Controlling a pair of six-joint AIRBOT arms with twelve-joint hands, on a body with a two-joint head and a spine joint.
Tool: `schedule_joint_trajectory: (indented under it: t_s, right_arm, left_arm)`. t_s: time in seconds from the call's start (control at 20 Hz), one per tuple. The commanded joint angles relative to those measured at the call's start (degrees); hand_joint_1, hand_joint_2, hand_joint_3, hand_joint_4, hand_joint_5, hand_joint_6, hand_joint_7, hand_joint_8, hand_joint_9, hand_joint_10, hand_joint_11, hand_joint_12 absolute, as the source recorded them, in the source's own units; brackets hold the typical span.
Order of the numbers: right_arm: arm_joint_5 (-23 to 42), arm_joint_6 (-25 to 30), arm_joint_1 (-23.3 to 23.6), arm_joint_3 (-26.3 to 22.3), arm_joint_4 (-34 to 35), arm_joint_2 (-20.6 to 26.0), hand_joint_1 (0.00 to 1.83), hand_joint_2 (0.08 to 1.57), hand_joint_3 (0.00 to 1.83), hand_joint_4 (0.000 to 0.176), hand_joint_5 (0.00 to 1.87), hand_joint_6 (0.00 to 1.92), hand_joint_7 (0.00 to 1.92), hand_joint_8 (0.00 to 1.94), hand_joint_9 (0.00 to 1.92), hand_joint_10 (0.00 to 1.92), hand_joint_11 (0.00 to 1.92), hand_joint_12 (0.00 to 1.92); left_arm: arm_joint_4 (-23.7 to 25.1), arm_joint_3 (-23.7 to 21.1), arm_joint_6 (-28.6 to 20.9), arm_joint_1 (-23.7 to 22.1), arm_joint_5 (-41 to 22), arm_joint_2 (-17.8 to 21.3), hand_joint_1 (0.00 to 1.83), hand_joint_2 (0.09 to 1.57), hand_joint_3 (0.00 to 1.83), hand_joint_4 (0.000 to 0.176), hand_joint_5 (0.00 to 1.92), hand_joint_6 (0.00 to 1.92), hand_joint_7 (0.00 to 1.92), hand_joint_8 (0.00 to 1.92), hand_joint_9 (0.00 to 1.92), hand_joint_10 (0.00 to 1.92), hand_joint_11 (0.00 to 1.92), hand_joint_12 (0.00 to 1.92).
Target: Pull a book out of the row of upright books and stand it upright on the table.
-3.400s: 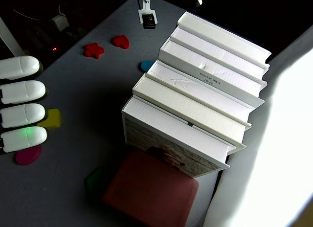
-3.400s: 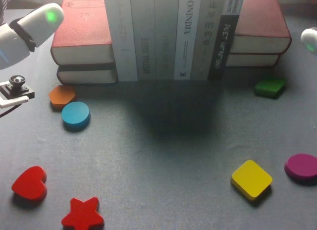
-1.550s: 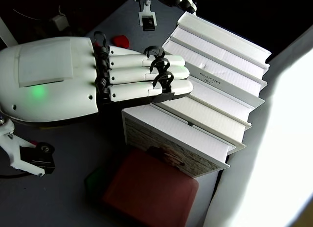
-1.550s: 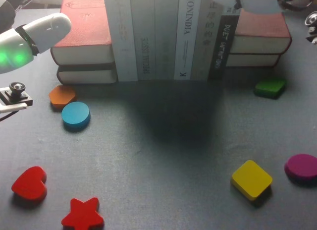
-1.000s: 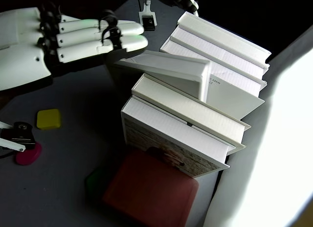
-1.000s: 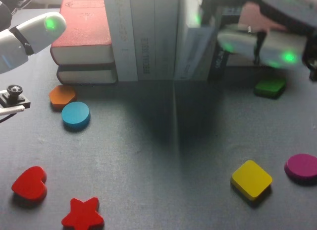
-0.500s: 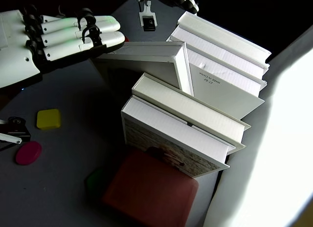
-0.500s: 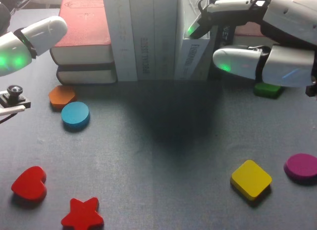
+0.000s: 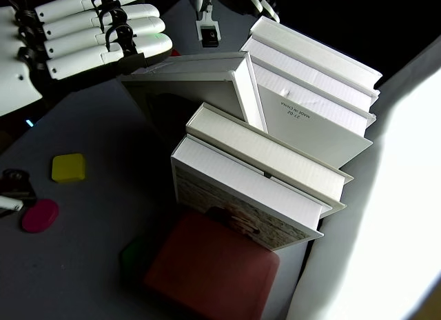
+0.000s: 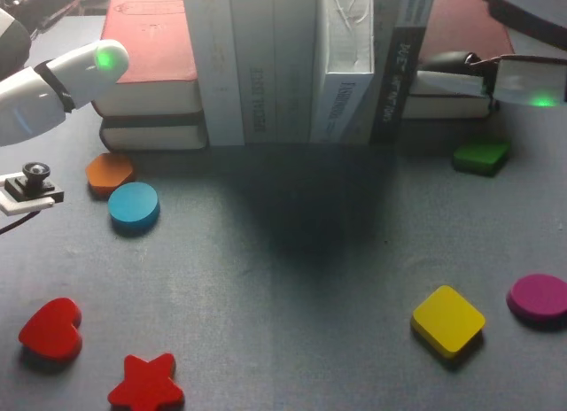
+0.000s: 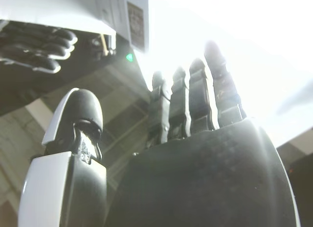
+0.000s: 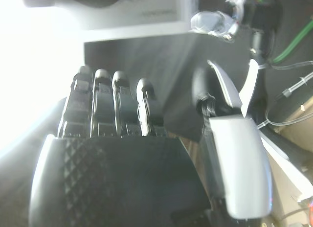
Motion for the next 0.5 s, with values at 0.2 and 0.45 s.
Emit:
schedule_joint_trajectory:
  t_s: [0.2, 0.45]
  right_arm:
    - [-11.6, 0.3, 12.0, -2.0, -16.9, -1.5, 1.19, 1.09, 0.00, 0.127, 0.00, 0.00, 0.00, 0.00, 0.00, 0.00, 0.00, 0.00]
    - [-24.2, 8.1, 19.1, -4.7, -42.5, -2.3, 1.11, 1.08, 0.00, 0.096, 0.00, 0.00, 0.00, 0.00, 0.00, 0.00, 0.00, 0.00]
  left_arm:
    - [-2.2, 1.6, -1.2, -0.2, -4.9, -1.3, 0.28, 1.35, 0.00, 0.024, 0.24, 0.00, 0.14, 0.00, 0.10, 0.00, 0.00, 0.96]
    - [-2.4, 2.1, -1.6, -0.2, -4.5, -1.9, 0.32, 1.35, 0.00, 0.014, 0.25, 0.00, 0.17, 0.00, 0.12, 0.01, 0.00, 0.93]
